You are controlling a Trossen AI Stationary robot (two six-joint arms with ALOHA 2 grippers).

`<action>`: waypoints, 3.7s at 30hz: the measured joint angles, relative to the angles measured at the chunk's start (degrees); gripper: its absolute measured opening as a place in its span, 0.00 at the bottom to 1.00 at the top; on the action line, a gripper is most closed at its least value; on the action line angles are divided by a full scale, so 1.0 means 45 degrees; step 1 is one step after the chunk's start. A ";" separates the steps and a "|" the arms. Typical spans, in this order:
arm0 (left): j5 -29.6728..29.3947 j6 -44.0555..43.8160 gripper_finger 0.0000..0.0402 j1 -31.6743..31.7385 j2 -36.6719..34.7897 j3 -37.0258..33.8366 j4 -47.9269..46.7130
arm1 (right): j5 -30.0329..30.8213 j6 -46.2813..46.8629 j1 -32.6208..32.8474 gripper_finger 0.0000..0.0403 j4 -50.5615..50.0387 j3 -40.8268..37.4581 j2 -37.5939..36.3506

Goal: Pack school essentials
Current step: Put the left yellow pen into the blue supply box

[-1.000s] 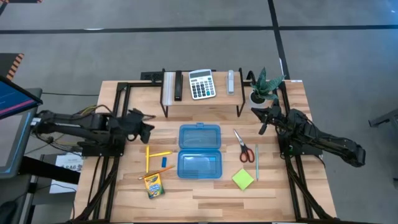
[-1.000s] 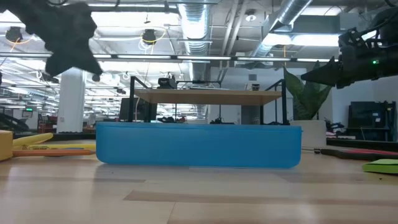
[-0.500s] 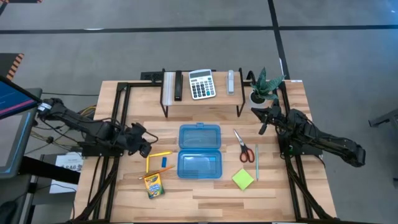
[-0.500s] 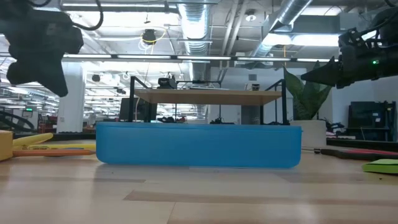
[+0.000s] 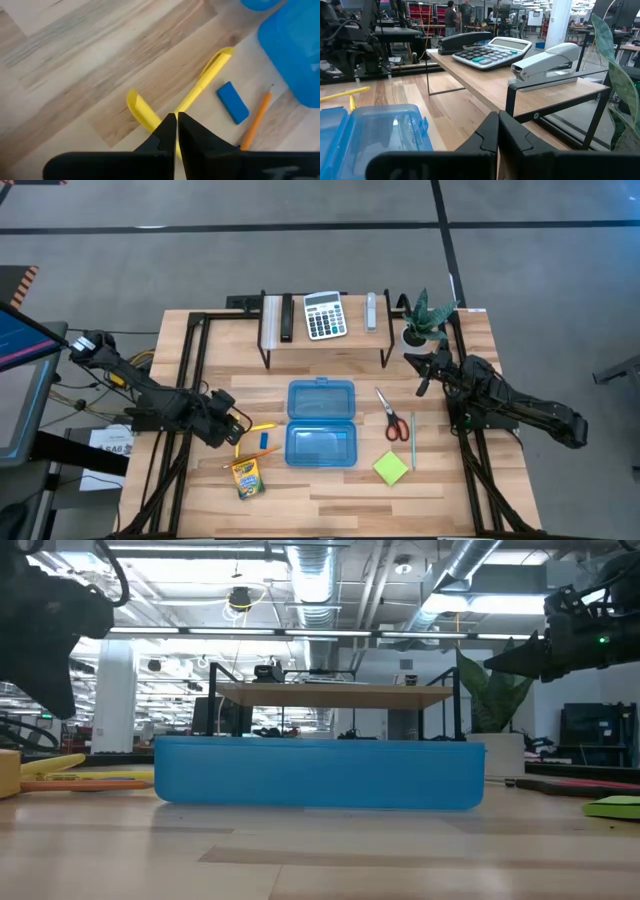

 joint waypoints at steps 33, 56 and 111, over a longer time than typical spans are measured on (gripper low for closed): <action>-0.0078 -0.2297 0.45 0.0568 0.3065 -0.0005 0.0110 | 0.0000 0.0000 0.0002 0.07 0.0015 0.0000 0.0003; 0.0389 -0.2508 0.45 0.1103 0.3794 -0.0633 0.2178 | 0.0000 0.0000 0.0002 0.07 0.0019 0.0000 -0.0001; 0.0700 1.3558 0.10 0.3633 0.6412 0.4215 1.0611 | 0.0005 0.0000 0.0004 0.07 0.0013 0.0000 -0.0002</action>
